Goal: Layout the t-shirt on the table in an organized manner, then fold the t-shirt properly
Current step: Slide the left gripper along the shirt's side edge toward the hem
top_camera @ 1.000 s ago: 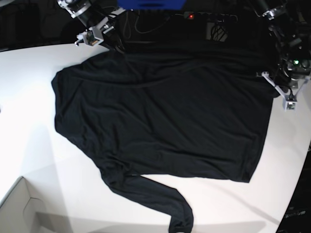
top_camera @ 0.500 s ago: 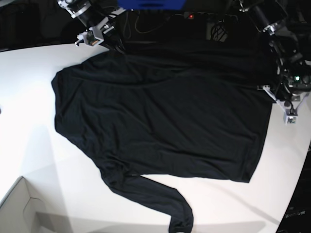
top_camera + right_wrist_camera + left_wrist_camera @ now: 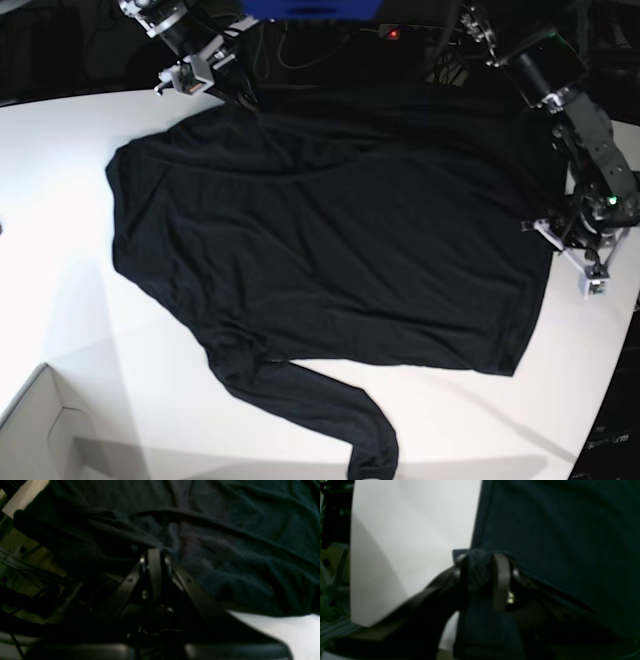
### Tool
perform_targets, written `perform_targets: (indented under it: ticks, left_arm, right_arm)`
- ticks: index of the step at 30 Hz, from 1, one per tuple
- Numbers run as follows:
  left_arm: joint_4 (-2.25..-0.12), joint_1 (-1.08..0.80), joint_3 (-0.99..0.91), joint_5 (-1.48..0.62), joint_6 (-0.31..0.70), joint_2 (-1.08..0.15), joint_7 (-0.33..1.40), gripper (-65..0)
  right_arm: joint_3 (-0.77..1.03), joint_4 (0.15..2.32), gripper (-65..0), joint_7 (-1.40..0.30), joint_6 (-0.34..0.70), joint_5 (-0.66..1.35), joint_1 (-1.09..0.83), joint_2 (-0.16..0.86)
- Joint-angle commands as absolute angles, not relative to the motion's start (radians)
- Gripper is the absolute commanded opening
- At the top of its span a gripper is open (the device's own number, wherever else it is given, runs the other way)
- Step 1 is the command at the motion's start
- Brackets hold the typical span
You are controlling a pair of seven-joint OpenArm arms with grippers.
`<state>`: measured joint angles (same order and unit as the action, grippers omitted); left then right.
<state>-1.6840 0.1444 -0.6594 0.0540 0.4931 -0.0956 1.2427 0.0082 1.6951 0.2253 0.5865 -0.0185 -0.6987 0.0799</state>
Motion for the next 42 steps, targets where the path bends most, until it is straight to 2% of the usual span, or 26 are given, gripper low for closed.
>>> perform_targets:
  ticks: [1,7,9,12,19,26,34,42]
  left_arm:
    - [-1.721,0.160,-0.662,0.053,0.486,-0.107,1.233,-42.8]
    - [-1.744,0.156,-0.662,0.051,0.493,-0.094,1.231,-14.4]
    - [-1.755,0.147,-0.662,0.051,0.496,-0.096,1.231,-10.9]
    - [-1.753,0.107,-0.662,0.051,0.496,-0.104,1.219,-12.1]
    - [-1.650,0.036,-0.776,0.051,0.495,-0.097,0.977,-12.3]
    - [-1.506,0.042,-0.817,0.050,0.496,-0.096,0.820,-12.3]
    - [-1.383,0.064,-0.822,0.042,0.495,-0.079,0.748,-12.3]
    - [-1.379,0.081,-0.825,0.041,0.496,-0.076,0.748,-12.4]
  right_arm:
    - [0.008,1.713,-65.0,0.254,0.595,0.001,-0.708,0.079]
    - [0.008,1.713,-65.0,0.254,0.595,0.001,-0.708,0.079]
    - [0.008,1.713,-65.0,0.254,0.595,0.001,-0.708,0.079]
    - [0.008,1.713,-65.0,0.254,0.595,0.001,-0.708,0.079]
    - [0.008,1.713,-65.0,0.255,0.595,0.001,-0.708,0.079]
    - [0.008,1.713,-65.0,0.255,0.595,0.001,-0.708,0.079]
    - [0.008,1.713,-65.0,0.254,0.595,0.001,-0.708,0.079]
    - [0.008,1.713,-65.0,0.254,0.595,0.001,-0.708,0.079]
